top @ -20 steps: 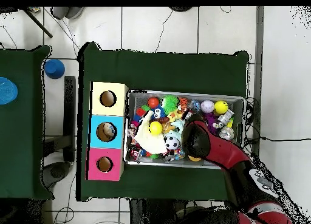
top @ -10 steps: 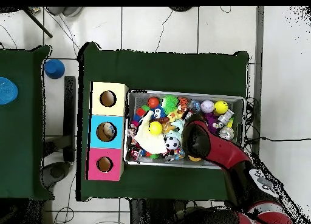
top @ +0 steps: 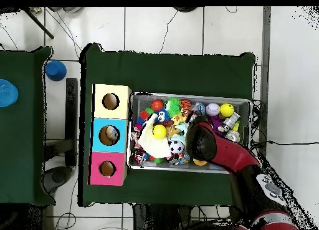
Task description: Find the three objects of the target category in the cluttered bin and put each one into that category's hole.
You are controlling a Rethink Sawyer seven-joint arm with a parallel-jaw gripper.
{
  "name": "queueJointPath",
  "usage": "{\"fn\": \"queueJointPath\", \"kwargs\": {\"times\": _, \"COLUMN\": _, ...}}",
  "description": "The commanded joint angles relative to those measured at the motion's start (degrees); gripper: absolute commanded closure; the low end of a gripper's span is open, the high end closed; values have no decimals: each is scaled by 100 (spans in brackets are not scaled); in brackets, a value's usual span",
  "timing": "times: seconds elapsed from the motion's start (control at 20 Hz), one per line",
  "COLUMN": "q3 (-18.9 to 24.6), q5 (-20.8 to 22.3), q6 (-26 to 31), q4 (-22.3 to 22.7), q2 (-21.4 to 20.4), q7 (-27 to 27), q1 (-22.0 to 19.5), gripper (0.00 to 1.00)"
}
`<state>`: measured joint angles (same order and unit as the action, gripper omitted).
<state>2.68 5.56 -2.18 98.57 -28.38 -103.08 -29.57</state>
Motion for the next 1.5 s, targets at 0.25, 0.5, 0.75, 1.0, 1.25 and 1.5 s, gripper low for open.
{"fn": "queueJointPath", "kwargs": {"times": 0.25, "q3": 159, "q5": -132, "q6": 961, "q4": 361, "q2": -291, "q7": -743, "q1": 53, "gripper": 100}}
{"fn": "queueJointPath", "kwargs": {"times": 0.5, "q3": 181, "q5": -131, "q6": 1073, "q4": 412, "q2": -401, "q7": -752, "q1": 60, "gripper": 100}}
{"fn": "queueJointPath", "kwargs": {"times": 0.75, "q3": 205, "q5": -145, "q6": 1167, "q4": 484, "q2": -509, "q7": -766, "q1": 61, "gripper": 100}}
{"fn": "queueJointPath", "kwargs": {"times": 1.0, "q3": 167, "q5": -164, "q6": 1204, "q4": 688, "q2": -749, "q7": -850, "q1": 143, "gripper": 100}}
{"fn": "queueJointPath", "kwargs": {"times": 1.25, "q3": -65, "q5": -251, "q6": 1248, "q4": 808, "q2": -962, "q7": -976, "q1": 378, "gripper": 100}}
{"fn": "queueJointPath", "kwargs": {"times": 1.5, "q3": -308, "q5": -419, "q6": 1508, "q4": 963, "q2": -1280, "q7": -1083, "q1": 654, "gripper": 100}}
